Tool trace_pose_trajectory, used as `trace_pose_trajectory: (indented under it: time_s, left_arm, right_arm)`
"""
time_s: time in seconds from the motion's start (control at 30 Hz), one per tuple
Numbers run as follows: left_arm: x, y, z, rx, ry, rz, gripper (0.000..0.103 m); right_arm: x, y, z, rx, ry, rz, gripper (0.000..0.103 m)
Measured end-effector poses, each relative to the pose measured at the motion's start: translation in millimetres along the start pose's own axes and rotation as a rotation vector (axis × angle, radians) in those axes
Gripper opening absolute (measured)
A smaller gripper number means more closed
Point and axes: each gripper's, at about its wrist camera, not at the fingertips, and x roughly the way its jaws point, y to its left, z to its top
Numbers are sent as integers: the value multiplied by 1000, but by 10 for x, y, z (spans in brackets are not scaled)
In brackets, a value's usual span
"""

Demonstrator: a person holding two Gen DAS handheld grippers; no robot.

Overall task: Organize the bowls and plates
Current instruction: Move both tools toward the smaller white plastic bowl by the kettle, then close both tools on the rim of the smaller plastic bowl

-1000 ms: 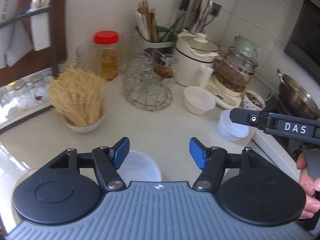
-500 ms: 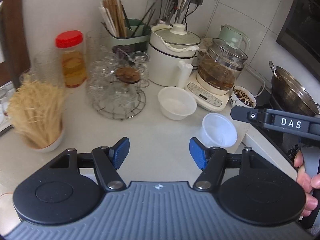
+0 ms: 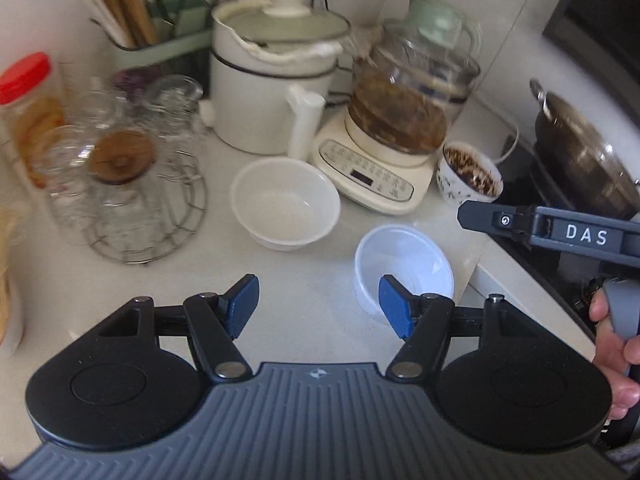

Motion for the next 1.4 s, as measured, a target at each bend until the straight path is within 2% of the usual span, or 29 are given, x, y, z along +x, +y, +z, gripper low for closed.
trace_pose_trajectory:
  time_s: [0.17,0.43,0.53,0.57,0.7,0.73,0.8,0.87,0.93,1.13,1.2,1.4]
  left_arm:
    - [370,-119,96,0,61,-33,71]
    - [759,-231,179,-50,131,-23,70]
    - [879,-250,175,-75,155,-20,59]
    - [923,-245,167,-91,165,-14,53]
    - [1069,-209,124,-159,205,-2,40]
    - [1093,-205,119,-166,210,3,39]
    - [1138,-178,108,-194,219,13,36]
    - [1187,-163,106,-228,224,19,31]
    - [1226,-155,100,-257,231,21,26]
    - [1310,-207,112,-269,245,18,15]
    - [1321,-212,110,-283,244,11,8]
    - [1279,-275,197,-277,211,10,6]
  right_arm:
    - [214,-289,54,6,46,6,62]
    - [564,-657,49,39,145,24,61]
    - [697,-755,40,37,199,33,61]
    - [733,-783,36,38,215,38,60]
    - [912,-888,1,35,291,51,44]
    - [954,-908,-2,38,307,51,39]
    - [1015,-945,3,37,330,55,33]
    - [1059,-983,8,40,342,70,31]
    - [1112,-1020,8,39,360,77,23]
    - [1194,-1068,15,23,389,102,17]
    - [1209,-1090,25,34,396,118,15]
    - [1167,-1101,38,22,383,142,11]
